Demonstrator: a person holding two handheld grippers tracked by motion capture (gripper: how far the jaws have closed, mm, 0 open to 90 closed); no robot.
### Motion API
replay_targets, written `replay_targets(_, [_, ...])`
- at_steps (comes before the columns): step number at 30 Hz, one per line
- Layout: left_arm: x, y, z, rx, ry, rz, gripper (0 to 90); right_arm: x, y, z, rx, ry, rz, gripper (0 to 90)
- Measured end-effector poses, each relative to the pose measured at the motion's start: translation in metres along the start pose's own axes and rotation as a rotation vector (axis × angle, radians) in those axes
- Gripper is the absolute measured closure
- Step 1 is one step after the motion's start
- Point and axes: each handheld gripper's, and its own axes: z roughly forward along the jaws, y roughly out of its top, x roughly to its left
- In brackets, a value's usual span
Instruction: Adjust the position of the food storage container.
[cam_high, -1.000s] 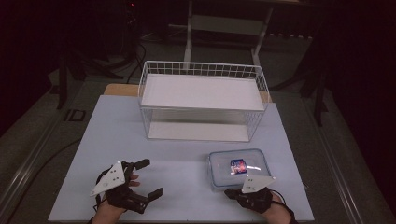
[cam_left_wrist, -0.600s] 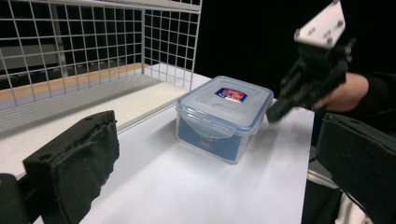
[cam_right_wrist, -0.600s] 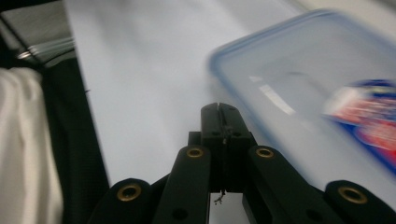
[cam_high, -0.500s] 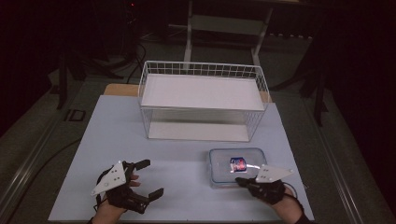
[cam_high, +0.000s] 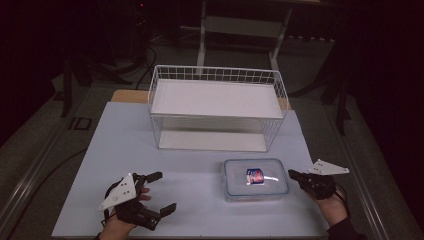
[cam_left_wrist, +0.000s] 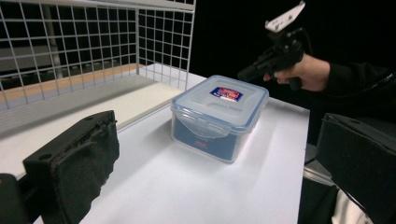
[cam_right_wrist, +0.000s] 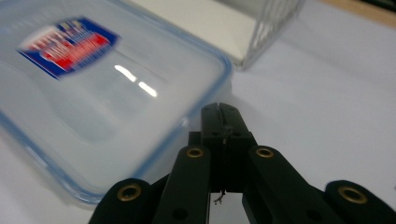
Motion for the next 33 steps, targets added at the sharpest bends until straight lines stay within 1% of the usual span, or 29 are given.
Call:
replay_targets(3, [0.000, 0.000, 0.000, 0.001, -0.003, -0.003, 0.0, 0.000, -0.005, 0.005, -0.004, 0.026, 0.028, 90.0])
replay_targets(4, [0.001, -0.001, 0.001, 0.005, -0.001, -0.004, 0.0, 0.002, -0.005, 0.006, -0.005, 0.036, 0.029, 90.0])
replay_targets(5, [0.001, -0.001, 0.001, 0.006, -0.001, -0.009, 0.0, 0.004, -0.005, 0.007, -0.010, 0.021, 0.029, 90.0])
replay_targets(7, [0.001, -0.001, 0.001, 0.004, -0.002, -0.010, 0.0, 0.005, -0.005, 0.006, -0.007, 0.018, 0.030, 90.0])
replay_targets(9, [0.001, -0.001, 0.001, 0.004, -0.001, -0.011, 0.0, 0.006, -0.004, 0.006, -0.009, 0.022, 0.041, 90.0])
replay_targets(11, [0.001, -0.001, 0.002, 0.007, 0.000, -0.013, 0.0, 0.008, -0.004, 0.007, -0.009, 0.027, 0.040, 90.0])
replay_targets(14, [0.002, -0.001, 0.002, 0.014, 0.003, -0.014, 0.0, 0.017, 0.000, 0.011, -0.009, 0.056, 0.030, 90.0])
replay_targets(15, [0.002, -0.001, 0.001, 0.006, -0.003, -0.023, 0.0, 0.020, 0.000, 0.012, -0.012, 0.061, 0.029, 90.0])
replay_targets(18, [0.003, -0.001, 0.001, -0.004, -0.007, -0.029, 0.0, 0.026, 0.002, 0.015, -0.014, 0.075, 0.021, 90.0])
replay_targets(19, [0.003, -0.001, 0.001, -0.003, -0.008, -0.029, 0.0, 0.031, 0.004, 0.017, -0.017, 0.088, 0.017, 90.0])
replay_targets(22, [0.003, -0.001, 0.002, 0.008, 0.002, -0.027, 0.0, 0.038, 0.008, 0.021, -0.014, 0.113, 0.007, 90.0])
replay_targets(25, [0.003, -0.001, 0.001, 0.000, -0.011, -0.028, 0.0, 0.046, 0.014, 0.026, -0.018, 0.135, -0.010, 90.0])
replay_targets(28, [0.003, -0.001, 0.001, 0.000, -0.011, -0.029, 0.0, 0.053, 0.019, 0.030, -0.021, 0.154, -0.024, 90.0])
replay_targets(29, [0.003, -0.001, 0.001, 0.000, -0.011, -0.029, 0.0, 0.053, 0.019, 0.030, -0.021, 0.154, -0.024, 90.0])
replay_targets(30, [0.003, -0.001, 0.001, 0.004, -0.010, -0.031, 0.0, 0.057, 0.022, 0.033, -0.022, 0.167, -0.025, 90.0])
replay_targets(33, [0.004, -0.001, 0.002, 0.008, -0.006, -0.032, 0.0, 0.062, 0.025, 0.038, -0.027, 0.191, -0.025, 90.0])
